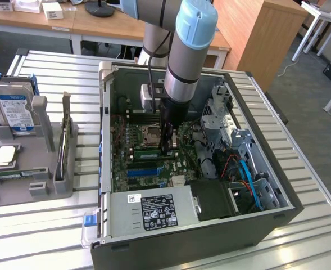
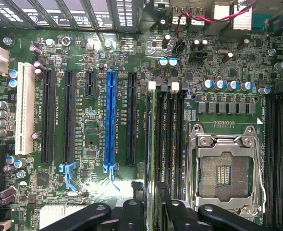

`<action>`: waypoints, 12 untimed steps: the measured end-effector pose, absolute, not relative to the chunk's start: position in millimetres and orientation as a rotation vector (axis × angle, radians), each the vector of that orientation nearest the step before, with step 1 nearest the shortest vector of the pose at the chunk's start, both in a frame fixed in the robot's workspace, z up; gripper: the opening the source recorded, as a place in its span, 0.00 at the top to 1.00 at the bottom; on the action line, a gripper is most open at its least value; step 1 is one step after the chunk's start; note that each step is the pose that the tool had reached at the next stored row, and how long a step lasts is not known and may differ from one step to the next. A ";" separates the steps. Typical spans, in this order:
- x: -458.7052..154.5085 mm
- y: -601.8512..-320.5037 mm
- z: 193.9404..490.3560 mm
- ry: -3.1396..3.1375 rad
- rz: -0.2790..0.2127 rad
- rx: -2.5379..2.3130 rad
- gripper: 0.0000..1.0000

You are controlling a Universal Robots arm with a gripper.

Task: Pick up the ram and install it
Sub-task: 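Insert the ram into the slot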

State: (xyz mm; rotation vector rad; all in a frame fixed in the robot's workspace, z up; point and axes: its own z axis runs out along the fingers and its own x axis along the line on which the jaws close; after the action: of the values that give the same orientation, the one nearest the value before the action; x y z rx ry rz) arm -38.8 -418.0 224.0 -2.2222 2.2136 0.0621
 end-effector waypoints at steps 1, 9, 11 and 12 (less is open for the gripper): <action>-38.9 -418.0 224.0 2.214 0.062 -2.222 0.75; -38.9 -418.0 224.0 2.214 0.062 -2.222 0.75; -38.9 -418.0 224.0 2.214 0.062 -2.222 0.75; -38.9 -418.0 224.0 2.214 0.062 -2.222 0.75</action>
State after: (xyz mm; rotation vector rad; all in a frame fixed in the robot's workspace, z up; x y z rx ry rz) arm -38.9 -418.0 224.0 -2.2222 2.2136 0.0622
